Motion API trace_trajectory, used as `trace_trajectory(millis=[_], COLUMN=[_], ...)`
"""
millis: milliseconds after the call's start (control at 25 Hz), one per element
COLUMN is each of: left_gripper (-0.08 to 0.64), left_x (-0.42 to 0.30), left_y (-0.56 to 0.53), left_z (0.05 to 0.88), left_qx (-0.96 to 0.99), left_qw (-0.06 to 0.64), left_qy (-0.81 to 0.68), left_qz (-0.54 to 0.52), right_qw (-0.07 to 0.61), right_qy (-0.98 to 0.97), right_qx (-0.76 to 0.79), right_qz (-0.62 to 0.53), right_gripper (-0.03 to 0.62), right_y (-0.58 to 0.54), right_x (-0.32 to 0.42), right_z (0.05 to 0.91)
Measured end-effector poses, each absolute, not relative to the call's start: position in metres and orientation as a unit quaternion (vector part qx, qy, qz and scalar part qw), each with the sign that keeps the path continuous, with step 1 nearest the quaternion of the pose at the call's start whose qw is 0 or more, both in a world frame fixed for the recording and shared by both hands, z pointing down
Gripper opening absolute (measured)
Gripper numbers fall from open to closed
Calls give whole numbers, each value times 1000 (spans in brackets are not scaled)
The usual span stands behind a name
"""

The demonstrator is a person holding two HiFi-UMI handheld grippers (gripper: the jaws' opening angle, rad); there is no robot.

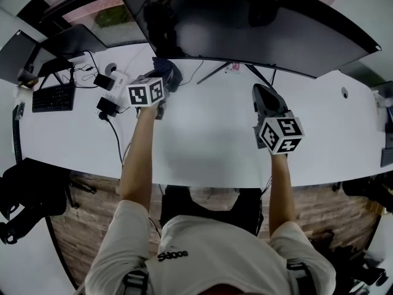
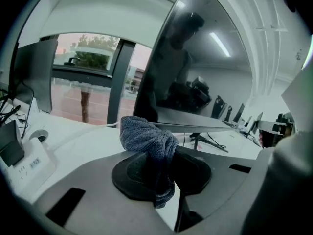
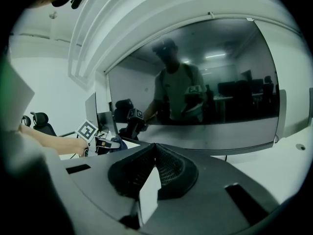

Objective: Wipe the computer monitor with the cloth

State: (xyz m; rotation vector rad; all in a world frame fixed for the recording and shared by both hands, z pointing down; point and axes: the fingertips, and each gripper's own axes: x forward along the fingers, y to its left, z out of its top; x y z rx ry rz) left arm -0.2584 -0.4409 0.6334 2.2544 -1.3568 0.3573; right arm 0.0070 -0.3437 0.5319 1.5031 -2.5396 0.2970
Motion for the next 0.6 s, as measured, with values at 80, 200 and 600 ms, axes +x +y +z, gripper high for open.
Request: trace_trajectory(millis=[80,200,600], left_gripper=[80,80,81], left_x=[-244,-219,-144], left_y=[-440,-441,-436], left_z=[633,632,629], left_qx=[831,836,839], left_qw=[232,217,219], left_qy=[-487,-481,-470], left_qz=[135,147,164], right_qw=[96,111,97], right_qy=[-852,-847,-831], right_qx=[505,510,538], right_qz=[98,102,106], right_gripper=[5,5,3], right_y=[-345,-346,-351], right_x=[18,38,122], right_z=[534,539,528])
